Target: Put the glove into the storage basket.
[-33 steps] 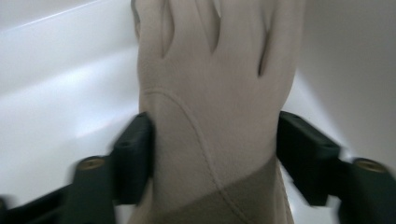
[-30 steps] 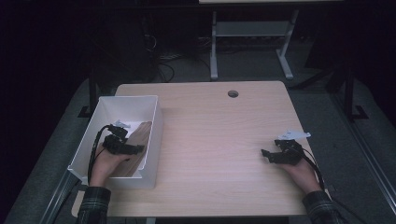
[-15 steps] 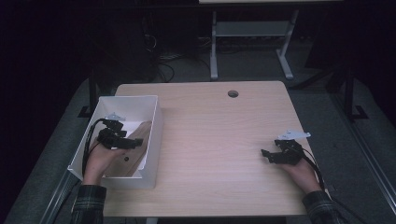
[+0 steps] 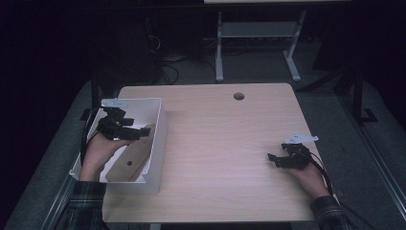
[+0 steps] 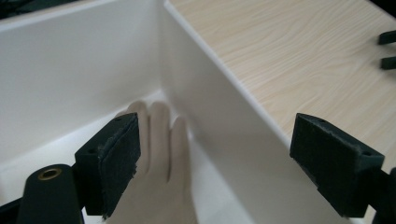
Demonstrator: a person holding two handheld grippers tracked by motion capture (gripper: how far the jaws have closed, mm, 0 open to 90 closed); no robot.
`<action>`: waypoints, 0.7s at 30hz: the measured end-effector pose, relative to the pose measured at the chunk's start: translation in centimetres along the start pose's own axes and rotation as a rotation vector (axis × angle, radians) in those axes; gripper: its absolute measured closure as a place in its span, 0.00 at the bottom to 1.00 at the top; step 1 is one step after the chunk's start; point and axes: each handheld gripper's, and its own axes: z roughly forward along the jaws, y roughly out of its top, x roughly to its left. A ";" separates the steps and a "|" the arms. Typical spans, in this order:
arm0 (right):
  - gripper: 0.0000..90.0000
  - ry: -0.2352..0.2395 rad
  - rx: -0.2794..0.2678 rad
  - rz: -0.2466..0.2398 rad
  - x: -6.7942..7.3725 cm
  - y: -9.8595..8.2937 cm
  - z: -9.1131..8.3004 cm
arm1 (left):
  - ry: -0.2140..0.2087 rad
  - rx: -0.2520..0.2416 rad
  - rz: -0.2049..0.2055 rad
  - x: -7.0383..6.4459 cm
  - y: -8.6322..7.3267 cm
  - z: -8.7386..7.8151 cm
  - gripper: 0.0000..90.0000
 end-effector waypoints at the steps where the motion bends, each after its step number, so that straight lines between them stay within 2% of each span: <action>1: 0.27 0.000 0.000 0.000 0.0 0.0 0.0 | -0.012 -0.008 0.001 -0.3 0.3 0.0 0.17; 7: 0.27 0.001 0.000 0.000 0.0 0.0 0.0 | -0.084 -0.047 0.011 -2.7 1.7 0.4 0.17; 11: 0.27 0.001 -0.001 -0.002 0.0 0.0 0.0 | -0.114 -0.043 0.048 -4.5 2.5 1.1 0.18; 14: 0.26 0.002 -0.001 -0.003 0.0 0.0 0.0 | -0.143 -0.052 0.060 -5.9 2.9 1.9 0.18; 17: 0.26 0.002 -0.001 -0.003 0.0 0.0 0.0 | -0.156 -0.056 0.074 -7.2 3.0 2.7 0.18; 19: 0.26 0.002 -0.001 -0.003 0.0 0.0 0.0 | -0.160 -0.048 0.087 -7.6 3.0 3.0 0.18; 21: 0.26 0.002 -0.001 -0.004 0.0 0.0 0.0 | -0.173 -0.042 0.106 -9.0 3.0 4.1 0.18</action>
